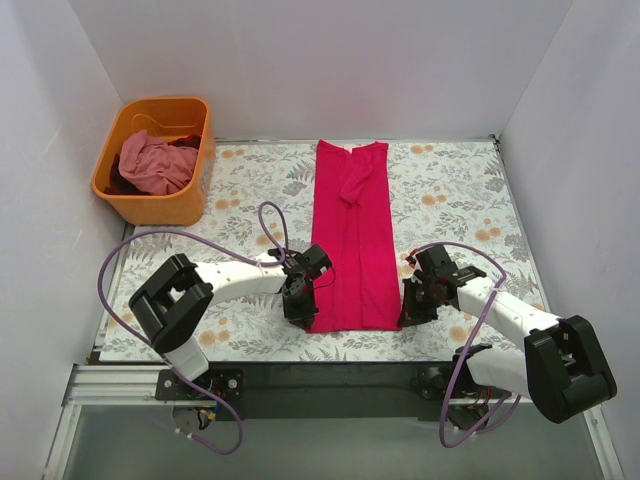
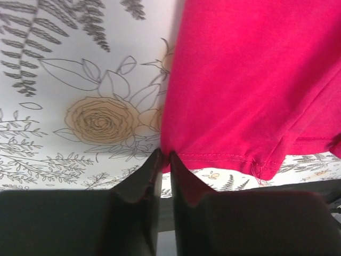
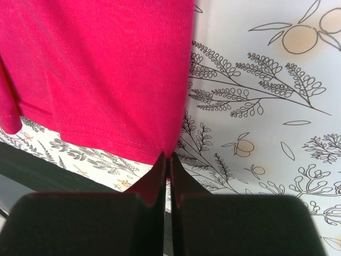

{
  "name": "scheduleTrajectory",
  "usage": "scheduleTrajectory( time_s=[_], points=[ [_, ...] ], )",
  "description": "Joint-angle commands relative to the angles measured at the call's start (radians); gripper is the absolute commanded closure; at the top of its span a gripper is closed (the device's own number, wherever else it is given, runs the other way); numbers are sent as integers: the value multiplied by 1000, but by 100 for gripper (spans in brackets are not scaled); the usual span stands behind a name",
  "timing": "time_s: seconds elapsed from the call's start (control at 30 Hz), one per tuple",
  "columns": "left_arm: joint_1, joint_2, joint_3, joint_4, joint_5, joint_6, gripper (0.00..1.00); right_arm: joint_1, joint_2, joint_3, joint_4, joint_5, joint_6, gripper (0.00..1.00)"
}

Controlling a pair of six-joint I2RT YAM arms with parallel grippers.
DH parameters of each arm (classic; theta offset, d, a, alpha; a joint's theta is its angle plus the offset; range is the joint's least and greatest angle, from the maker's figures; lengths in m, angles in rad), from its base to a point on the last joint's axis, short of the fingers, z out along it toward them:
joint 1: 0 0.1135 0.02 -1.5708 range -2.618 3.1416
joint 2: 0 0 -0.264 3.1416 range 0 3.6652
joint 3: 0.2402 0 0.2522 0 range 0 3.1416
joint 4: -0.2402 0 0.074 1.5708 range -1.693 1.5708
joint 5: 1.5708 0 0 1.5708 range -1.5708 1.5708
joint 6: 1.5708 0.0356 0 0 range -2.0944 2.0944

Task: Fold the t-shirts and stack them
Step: Fold the tshirt

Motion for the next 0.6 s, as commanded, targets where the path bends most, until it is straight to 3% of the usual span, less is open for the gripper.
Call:
scheduleTrajectory(
  time_s=[0.0, 0.03, 0.23, 0.4, 0.57],
  points=[
    [-30, 31, -7, -31, -17, -13, 92, 4, 2, -24, -24, 25, -20, 99],
    [-33, 27, -10, -34, -17, -19, 100, 5, 4, -24, -29, 18, -22, 99],
    [-60, -39, -40, -104, -23, -45, 100, 53, -13, -19, -108, -34, -10, 99],
    [-151, -185, -94, -223, -26, -131, 100, 266, -100, -10, -217, -38, 112, 99],
    [-186, -282, -116, -261, 0, -159, 100, 318, -240, 10, -288, -46, 187, 99]
  ],
)
